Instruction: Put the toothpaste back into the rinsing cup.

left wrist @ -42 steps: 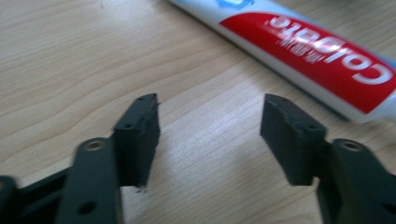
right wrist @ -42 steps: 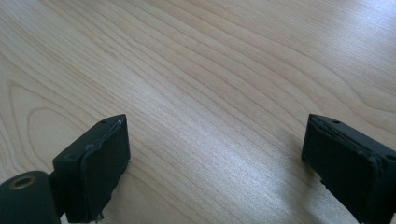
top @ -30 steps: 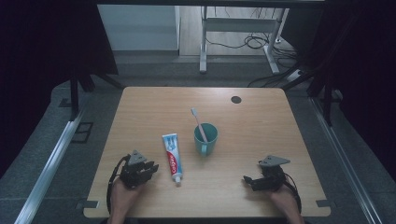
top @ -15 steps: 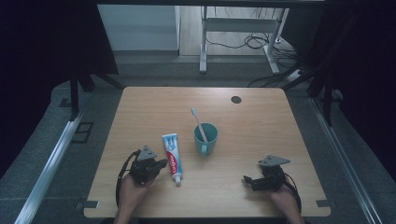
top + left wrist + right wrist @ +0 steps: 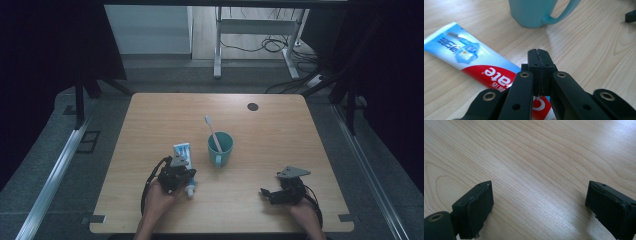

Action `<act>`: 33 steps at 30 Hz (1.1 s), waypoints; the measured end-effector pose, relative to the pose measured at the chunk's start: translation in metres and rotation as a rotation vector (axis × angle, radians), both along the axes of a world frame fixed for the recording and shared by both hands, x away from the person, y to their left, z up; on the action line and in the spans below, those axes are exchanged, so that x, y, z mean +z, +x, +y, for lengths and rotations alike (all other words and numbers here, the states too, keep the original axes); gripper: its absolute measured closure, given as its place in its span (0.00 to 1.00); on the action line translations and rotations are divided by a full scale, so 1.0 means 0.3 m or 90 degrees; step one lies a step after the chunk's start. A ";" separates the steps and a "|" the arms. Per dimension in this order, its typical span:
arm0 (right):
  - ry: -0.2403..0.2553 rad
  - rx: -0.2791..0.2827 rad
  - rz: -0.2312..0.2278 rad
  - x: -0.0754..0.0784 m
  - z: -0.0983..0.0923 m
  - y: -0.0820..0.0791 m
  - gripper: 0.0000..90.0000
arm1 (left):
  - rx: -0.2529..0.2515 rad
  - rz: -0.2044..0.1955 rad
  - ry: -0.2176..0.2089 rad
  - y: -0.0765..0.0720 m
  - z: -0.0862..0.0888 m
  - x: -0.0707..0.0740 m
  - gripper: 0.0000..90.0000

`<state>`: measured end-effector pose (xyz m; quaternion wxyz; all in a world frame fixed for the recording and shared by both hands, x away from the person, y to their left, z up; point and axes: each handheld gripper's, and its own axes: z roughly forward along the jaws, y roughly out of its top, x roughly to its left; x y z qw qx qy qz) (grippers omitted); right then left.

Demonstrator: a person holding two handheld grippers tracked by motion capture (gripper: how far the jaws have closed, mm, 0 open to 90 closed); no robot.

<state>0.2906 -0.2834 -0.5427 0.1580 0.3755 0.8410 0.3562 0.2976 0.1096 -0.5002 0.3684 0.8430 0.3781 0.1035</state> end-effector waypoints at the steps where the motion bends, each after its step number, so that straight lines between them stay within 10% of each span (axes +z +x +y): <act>1: 0.000 0.000 0.000 0.000 0.000 0.000 0.08 | 0.000 0.004 0.005 0.003 -0.006 -0.005 1.00; 33: 0.000 0.000 0.000 0.000 0.000 0.000 0.08 | 0.037 0.044 0.051 -0.007 0.053 -0.050 0.99</act>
